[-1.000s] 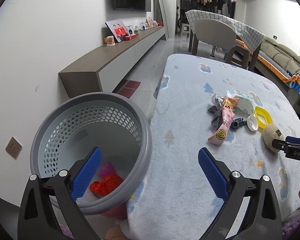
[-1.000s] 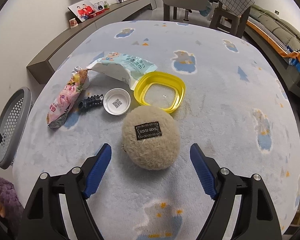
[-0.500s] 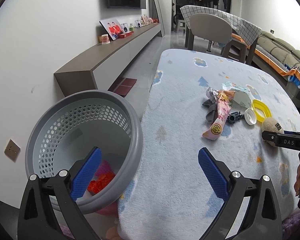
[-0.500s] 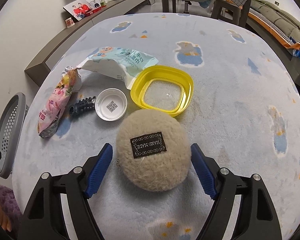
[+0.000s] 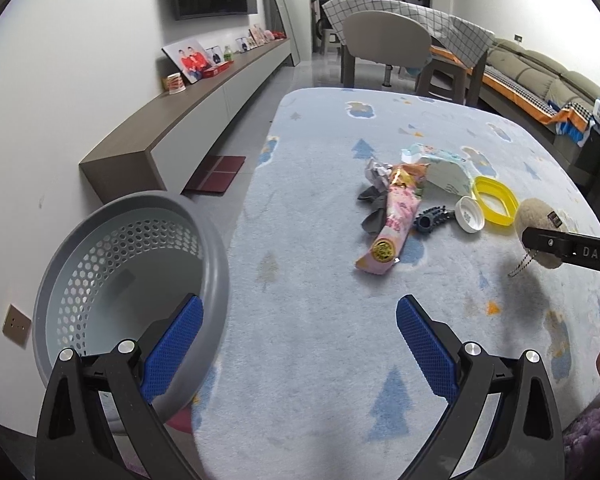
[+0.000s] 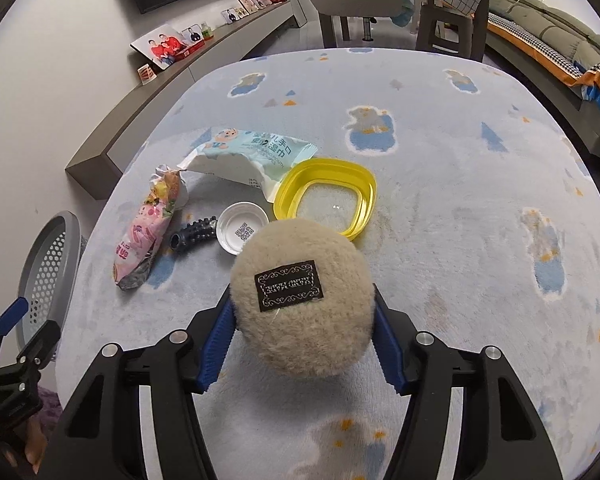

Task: Collect trash
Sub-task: 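Grasp the beige fluffy ball with the right gripper while the left grasps the pink wrapper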

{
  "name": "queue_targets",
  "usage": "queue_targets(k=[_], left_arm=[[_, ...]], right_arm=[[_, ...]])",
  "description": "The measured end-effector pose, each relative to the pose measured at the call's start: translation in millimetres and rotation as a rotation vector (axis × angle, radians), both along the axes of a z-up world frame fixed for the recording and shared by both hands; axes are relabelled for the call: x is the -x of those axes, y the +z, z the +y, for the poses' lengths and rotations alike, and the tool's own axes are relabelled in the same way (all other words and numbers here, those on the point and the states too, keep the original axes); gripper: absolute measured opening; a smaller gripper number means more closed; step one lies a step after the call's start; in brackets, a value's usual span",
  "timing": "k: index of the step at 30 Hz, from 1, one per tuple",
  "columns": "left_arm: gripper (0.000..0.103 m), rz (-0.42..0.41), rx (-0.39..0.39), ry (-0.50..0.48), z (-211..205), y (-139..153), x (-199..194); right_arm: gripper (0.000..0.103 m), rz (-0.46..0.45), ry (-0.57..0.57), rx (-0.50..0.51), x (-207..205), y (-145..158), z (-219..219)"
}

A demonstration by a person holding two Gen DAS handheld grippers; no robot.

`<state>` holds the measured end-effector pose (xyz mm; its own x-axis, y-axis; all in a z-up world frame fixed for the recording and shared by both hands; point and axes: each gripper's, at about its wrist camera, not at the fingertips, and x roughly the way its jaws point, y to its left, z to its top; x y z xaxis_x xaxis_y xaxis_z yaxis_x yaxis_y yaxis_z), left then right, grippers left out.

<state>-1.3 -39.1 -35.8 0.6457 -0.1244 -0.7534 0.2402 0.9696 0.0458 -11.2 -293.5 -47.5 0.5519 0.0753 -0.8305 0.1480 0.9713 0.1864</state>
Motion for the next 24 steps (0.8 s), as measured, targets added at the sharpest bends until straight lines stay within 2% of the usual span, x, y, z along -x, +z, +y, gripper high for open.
queue_targets(k=[7, 20, 24], left_arm=[[0.095, 0.002, -0.005, -0.041, -31.7, 0.5, -24.2], [0.094, 0.032, -0.05, -0.087, -76.6, -29.1, -66.0], [0.081, 0.046, -0.055, -0.103, -84.5, -34.5, -71.9]], right_arm=[[0.06, -0.023, -0.027, -0.05, 9.6, 12.4, -11.6], [0.06, -0.03, -0.025, -0.085, 12.5, 18.1, -17.0], [0.06, -0.021, -0.018, -0.087, 9.6, 16.3, -15.1]])
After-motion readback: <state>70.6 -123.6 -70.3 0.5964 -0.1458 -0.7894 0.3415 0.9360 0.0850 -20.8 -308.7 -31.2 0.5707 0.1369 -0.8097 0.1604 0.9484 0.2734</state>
